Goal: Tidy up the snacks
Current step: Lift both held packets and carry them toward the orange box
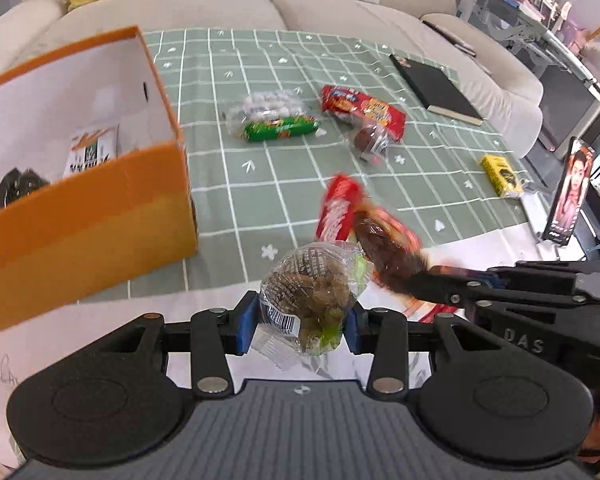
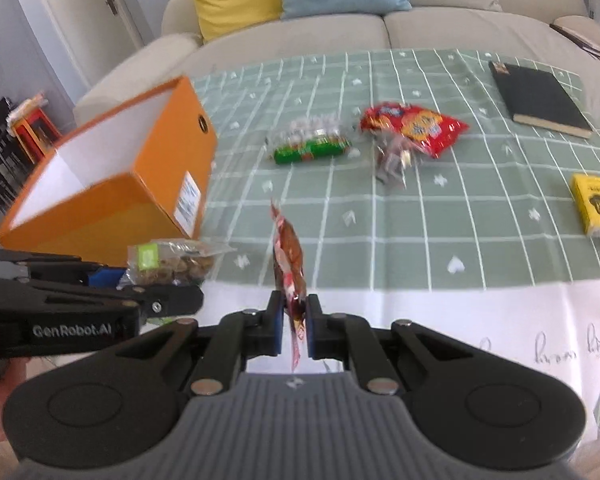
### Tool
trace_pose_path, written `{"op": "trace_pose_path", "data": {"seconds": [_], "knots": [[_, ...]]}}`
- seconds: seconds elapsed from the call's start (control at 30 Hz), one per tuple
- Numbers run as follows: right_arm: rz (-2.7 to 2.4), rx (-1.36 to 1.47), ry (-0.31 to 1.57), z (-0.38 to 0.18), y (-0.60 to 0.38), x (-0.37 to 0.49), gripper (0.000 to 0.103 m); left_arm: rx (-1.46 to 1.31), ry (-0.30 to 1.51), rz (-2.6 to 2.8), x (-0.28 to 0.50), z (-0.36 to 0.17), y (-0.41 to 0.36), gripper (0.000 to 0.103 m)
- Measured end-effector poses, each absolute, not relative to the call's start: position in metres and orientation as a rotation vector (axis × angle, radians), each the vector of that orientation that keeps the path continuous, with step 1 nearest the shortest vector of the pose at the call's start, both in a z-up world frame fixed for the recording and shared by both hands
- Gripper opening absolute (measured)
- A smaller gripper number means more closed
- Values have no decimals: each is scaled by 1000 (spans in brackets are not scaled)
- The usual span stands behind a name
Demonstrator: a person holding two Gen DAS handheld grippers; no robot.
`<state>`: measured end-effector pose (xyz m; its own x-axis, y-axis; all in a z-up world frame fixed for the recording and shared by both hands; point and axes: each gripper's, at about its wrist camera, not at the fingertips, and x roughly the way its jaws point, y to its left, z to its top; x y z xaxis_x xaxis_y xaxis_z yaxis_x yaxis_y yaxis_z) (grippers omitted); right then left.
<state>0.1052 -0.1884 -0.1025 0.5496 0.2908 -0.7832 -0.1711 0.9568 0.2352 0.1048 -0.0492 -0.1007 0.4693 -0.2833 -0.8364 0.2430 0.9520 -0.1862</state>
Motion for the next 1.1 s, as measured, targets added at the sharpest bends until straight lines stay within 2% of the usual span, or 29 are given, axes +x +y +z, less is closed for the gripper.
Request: {"op": "trace_pose_path", "data": {"seconds": [0.27,0.37,0.4,0.47,0.5,0.53,0.57,0.77,1.1], "knots": [[333,101,943,-105,-188,124,15,-96,1063,-298,110,-113,-41,48],[311,84,945,-110,-186,134,38,-101,1066,-290,110,-114,-38,48],[294,89,951,-112,-187,136,50,-100,1067,-285,110,-114,-37,48],[253,116,976,-119,-189,139,57,-95,1066,-274,111,-115,-35,48],[232,134,997,-121,-191,140,63,-94,1067,-271,111,-115,-35,48],[201,157,1027,-125,-192,140,73,-95,1068,-269,111,-115,-34,48],[170,178,1048,-128,-193,140,77,-97,1069,-268,112,-116,-34,48],[134,271,1110,-146,-190,135,78,-96,1078,-263,114,-119,-31,48],[162,189,1027,-152,-158,143,77,-101,1097,-226,113,-124,-18,48]]}}
